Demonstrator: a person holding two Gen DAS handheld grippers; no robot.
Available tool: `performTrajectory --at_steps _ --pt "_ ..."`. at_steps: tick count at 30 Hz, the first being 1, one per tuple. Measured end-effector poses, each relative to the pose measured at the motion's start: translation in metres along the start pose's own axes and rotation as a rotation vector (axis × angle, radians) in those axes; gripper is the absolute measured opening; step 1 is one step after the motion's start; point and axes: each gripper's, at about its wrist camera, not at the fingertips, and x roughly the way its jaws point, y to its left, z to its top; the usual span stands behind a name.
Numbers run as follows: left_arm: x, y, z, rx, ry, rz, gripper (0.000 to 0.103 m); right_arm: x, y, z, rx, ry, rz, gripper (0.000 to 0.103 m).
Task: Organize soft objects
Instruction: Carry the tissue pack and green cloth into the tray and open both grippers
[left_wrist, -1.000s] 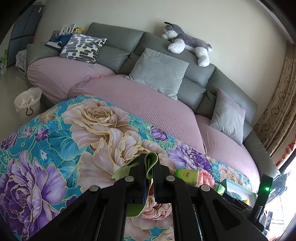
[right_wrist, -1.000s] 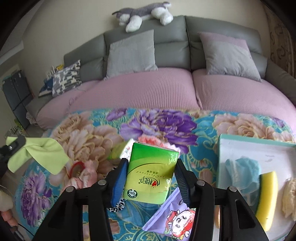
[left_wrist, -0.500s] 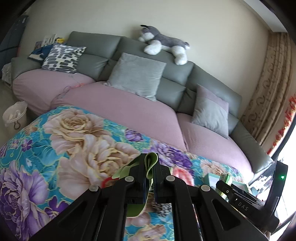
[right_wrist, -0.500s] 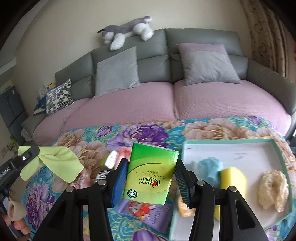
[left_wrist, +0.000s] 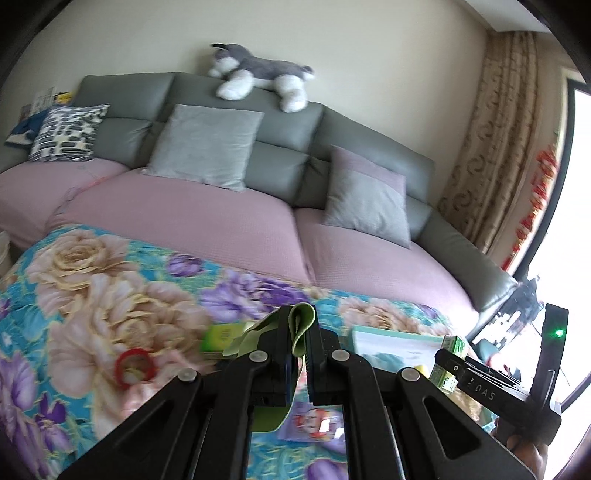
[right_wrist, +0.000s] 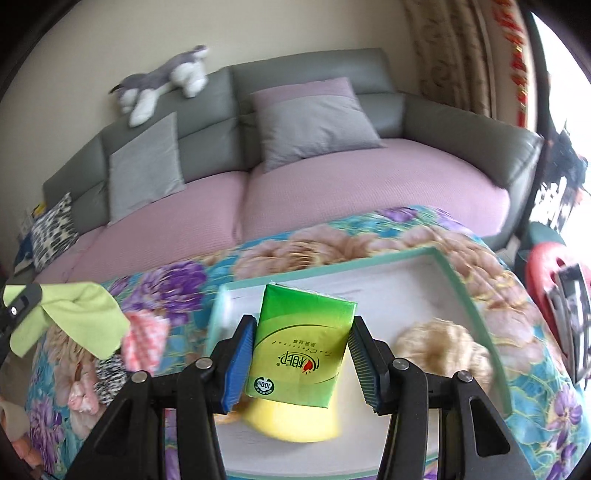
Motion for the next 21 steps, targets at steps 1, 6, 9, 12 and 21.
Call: performTrajectory --at_steps 1,6,9,12,21 --pt "0.004 -0.006 0.001 0.009 0.0 -0.012 0.005 0.002 -0.007 0.001 0.012 0.002 -0.005 0.054" --pt "0.03 -0.047 0.004 0.081 -0.002 -0.062 0.005 0.013 -0.041 0.001 0.079 0.017 -0.042 0.054" --pt "0.049 -0.067 -0.002 0.114 0.045 -0.091 0.005 0.017 -0.054 0.001 0.096 0.02 -0.062 0.054" --pt "0.07 -0.087 -0.003 0.143 0.073 -0.123 0.005 0.02 -0.064 0.003 0.106 0.012 -0.079 0.054" --pt "0.127 -0.137 -0.007 0.241 0.08 -0.171 0.005 0.036 -0.073 0.009 0.1 0.015 -0.084 0.054"
